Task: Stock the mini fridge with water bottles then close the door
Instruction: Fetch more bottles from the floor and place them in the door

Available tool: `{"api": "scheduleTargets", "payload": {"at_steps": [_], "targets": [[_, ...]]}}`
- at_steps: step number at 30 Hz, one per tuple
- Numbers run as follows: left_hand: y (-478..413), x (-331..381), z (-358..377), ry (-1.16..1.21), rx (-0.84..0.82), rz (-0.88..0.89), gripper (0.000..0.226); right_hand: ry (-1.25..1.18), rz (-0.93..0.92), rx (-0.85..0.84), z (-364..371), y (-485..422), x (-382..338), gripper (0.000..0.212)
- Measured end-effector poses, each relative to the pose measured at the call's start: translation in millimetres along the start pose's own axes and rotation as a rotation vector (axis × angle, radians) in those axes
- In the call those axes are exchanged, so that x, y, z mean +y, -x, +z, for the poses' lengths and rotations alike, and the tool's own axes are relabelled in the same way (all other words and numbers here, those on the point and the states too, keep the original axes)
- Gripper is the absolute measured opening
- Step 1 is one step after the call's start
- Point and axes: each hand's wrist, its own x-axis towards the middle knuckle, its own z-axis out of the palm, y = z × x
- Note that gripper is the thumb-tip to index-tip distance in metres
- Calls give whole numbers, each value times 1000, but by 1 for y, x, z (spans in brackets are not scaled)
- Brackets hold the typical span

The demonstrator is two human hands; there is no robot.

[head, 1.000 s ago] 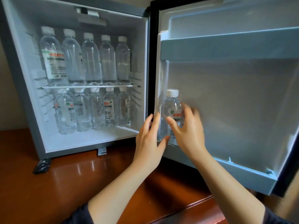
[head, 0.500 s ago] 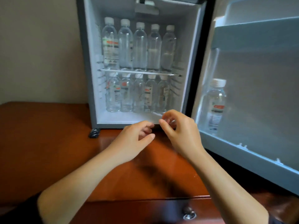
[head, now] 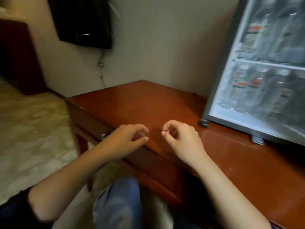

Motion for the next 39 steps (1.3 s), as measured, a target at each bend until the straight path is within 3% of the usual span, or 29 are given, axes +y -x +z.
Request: {"api": "scheduleTargets", "payload": {"at_steps": [7,18,24,29,35,39], "targets": [[93,-107,-43,-34,137,-333,20,-82,-210,-286,113,-31,-86,8],[245,-246,-25,143,331,-906,17,-152,-298,-765,298,-4,-188,13],[306,-299,24,254,312,-1200,26,-145,-327,-1035,384,29,-204,12],[339,-335,85,346,300,-1441,34,-152,-319,-1151,442,51,-203,17],[363,-381,152,324,217,-1634,41,-64,-340,-1279,505,46,-184,14],[367,-411,189,286,135,-1756,40,-62,-262,-1453,531,43,-169,21]]}}
